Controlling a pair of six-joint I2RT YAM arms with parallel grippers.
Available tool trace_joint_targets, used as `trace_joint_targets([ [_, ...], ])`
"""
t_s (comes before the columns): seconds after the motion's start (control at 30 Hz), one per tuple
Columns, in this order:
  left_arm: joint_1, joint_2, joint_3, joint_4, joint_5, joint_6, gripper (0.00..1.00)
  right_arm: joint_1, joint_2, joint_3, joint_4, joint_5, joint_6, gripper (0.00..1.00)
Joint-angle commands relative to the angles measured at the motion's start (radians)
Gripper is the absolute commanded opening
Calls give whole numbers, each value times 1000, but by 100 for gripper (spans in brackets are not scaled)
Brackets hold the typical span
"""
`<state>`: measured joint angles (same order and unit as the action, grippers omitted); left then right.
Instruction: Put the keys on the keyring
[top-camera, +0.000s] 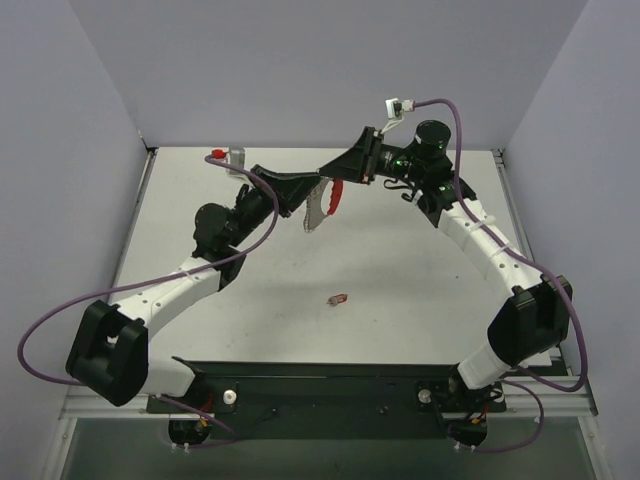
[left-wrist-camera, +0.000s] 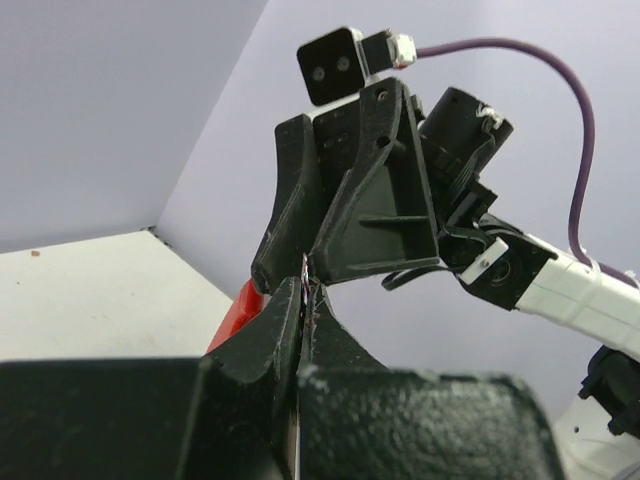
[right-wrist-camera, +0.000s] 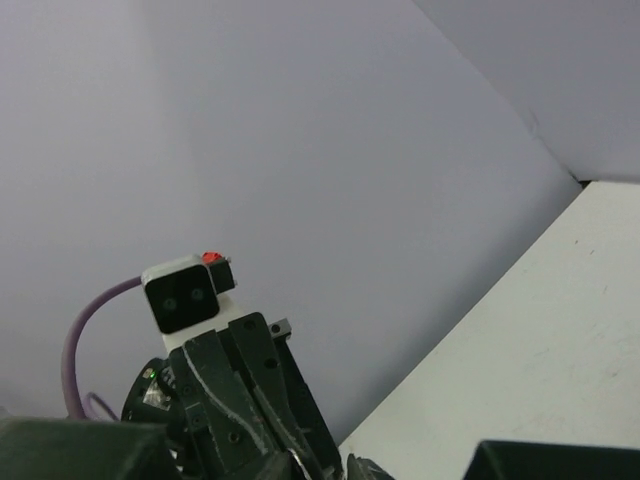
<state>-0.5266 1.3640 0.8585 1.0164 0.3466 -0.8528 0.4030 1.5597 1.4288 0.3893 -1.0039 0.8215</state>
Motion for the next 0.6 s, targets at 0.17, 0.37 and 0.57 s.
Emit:
trace_joint_targets([
  [0.17, -16, -94, 138, -358, 143, 228, 0, -42, -24, 18, 382, -249, 194, 50],
  [0.37, -23, -173, 221, -705, 215, 403, 0, -65, -35, 156, -131, -360, -161, 62],
  [0.57, -42, -223, 332, -1051, 262, 578, 0, -67, -47, 383, -1061, -178, -1019, 73],
])
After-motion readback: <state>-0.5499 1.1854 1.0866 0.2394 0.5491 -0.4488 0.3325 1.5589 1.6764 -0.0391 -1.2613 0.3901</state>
